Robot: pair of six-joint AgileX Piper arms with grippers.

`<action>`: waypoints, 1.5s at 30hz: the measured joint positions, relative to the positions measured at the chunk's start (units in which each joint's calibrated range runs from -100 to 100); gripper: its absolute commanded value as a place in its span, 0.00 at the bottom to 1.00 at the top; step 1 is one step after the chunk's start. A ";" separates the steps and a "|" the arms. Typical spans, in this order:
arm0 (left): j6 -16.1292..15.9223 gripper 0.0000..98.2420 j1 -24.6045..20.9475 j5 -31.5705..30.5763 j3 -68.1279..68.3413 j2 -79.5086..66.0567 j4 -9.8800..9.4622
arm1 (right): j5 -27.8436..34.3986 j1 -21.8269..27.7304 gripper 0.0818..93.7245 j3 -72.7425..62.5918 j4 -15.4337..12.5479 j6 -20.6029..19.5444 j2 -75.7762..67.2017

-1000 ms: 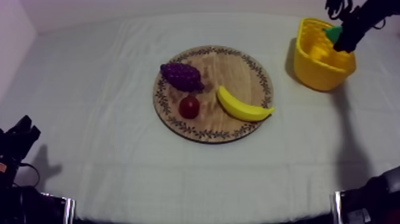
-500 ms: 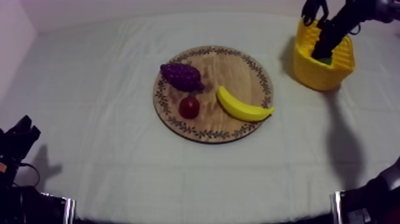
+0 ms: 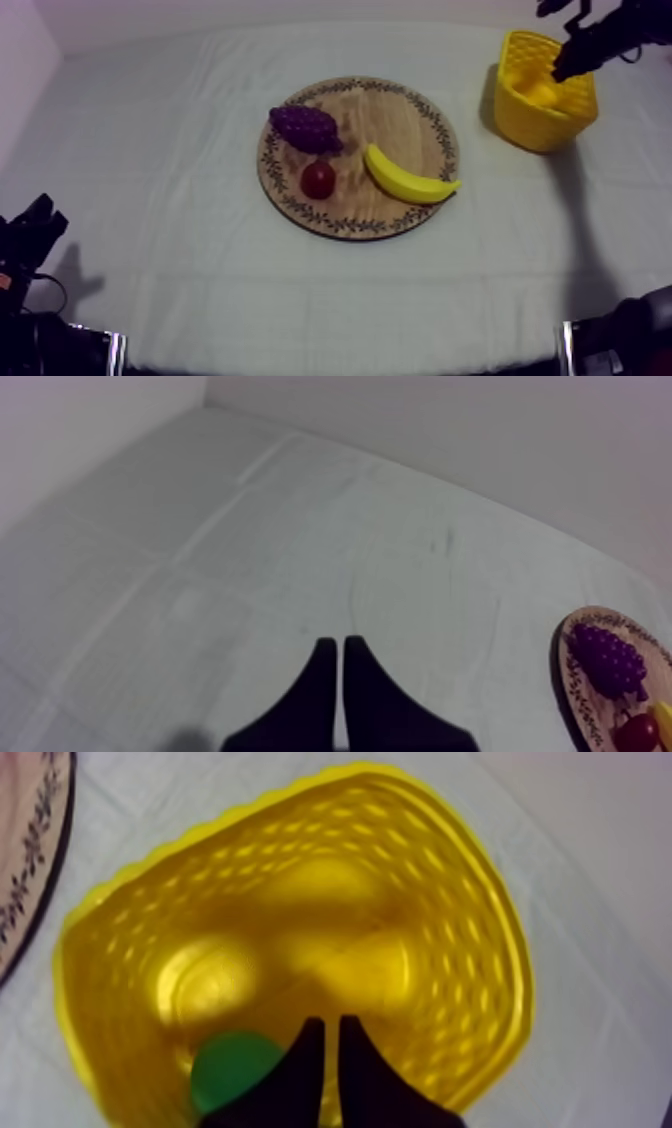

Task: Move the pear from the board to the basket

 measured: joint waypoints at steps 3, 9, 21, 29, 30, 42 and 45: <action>-0.03 0.00 0.00 0.00 0.00 0.00 0.00 | -4.27 1.34 0.01 6.42 -2.78 -2.06 -6.96; -0.03 0.00 0.00 0.00 0.00 0.00 0.00 | -5.85 3.96 0.01 19.42 -10.76 -1.26 -21.17; -0.03 0.00 0.00 0.00 0.00 0.00 0.00 | -12.65 3.34 0.01 47.44 -12.38 -1.07 -51.55; -0.03 0.00 0.00 0.00 0.00 0.00 0.00 | -4.25 1.08 0.01 63.58 -7.01 -10.17 -73.68; -0.03 0.00 0.00 0.00 0.00 0.00 0.00 | -2.68 0.76 0.01 65.23 -6.42 -11.11 -76.46; 0.00 0.00 -0.07 0.00 0.00 0.00 0.00 | 3.74 -3.67 0.00 73.24 2.60 -24.41 -101.92; 0.00 0.00 -0.07 0.00 0.00 0.00 0.00 | 0.25 -3.86 0.00 74.48 3.25 -26.20 -103.67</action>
